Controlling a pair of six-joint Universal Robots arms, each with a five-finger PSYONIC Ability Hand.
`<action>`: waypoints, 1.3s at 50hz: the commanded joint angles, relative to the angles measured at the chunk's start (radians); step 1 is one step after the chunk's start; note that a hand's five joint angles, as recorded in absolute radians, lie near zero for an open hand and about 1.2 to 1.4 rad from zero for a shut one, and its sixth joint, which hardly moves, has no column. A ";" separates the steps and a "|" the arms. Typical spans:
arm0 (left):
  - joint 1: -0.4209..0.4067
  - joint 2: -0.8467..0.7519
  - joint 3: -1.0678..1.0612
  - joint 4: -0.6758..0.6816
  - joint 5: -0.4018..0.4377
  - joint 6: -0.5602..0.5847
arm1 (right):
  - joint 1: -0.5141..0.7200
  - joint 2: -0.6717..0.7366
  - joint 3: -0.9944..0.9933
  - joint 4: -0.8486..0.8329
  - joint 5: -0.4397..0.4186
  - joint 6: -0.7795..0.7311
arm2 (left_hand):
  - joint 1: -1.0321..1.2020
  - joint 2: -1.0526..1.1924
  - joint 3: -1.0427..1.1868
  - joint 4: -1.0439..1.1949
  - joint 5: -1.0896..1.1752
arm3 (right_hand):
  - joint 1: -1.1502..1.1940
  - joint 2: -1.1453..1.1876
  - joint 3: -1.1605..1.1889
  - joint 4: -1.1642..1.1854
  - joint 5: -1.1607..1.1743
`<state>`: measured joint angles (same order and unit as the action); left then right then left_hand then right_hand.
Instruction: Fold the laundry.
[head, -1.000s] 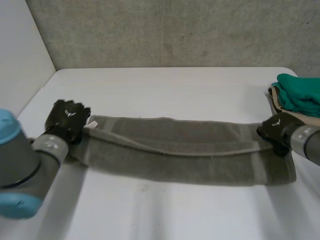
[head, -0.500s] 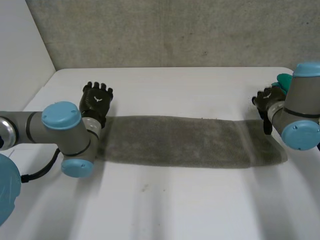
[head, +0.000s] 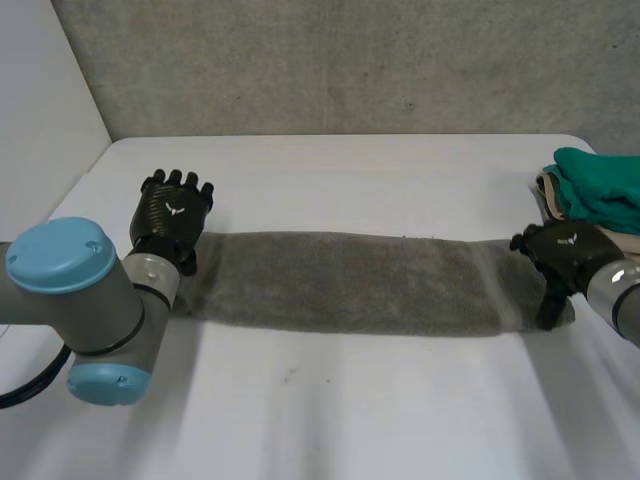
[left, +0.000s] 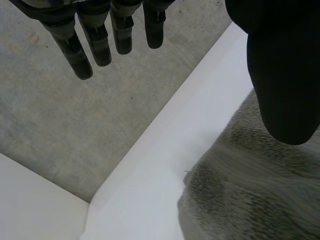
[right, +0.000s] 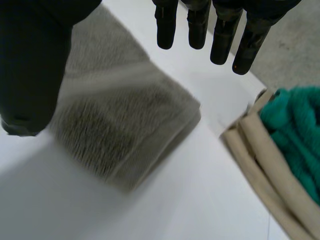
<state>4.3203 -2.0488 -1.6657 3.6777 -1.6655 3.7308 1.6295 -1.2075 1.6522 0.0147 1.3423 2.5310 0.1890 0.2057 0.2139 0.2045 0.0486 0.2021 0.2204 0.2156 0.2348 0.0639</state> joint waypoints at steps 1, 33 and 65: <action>-0.002 0.009 -0.017 0.001 0.001 -0.031 | -0.036 0.063 0.086 -0.153 -0.009 -0.047 | -0.014 -0.031 -0.039 -0.030 -0.049 | 0.182 0.164 0.168 0.149 0.145; 0.035 0.160 -0.106 -0.013 0.003 -0.035 | -0.071 -0.099 0.037 -0.228 -0.002 -0.387 | -0.014 -0.031 -0.039 -0.030 -0.049 | 1.194 1.176 1.181 1.161 1.158; 0.073 0.214 -0.117 -0.042 0.073 -0.146 | 0.814 0.470 -0.624 -0.101 -0.002 -0.187 | -0.014 -0.031 -0.039 -0.030 -0.049 | -0.028 -0.046 -0.041 -0.060 -0.064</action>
<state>4.4362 -1.8173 -1.8041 3.6332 -1.5933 3.5840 2.4545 -0.7031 1.0203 -0.1645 1.2820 2.2406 0.1890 0.2057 0.2144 0.2045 0.0485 0.3273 0.4779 0.4869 0.4929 0.3301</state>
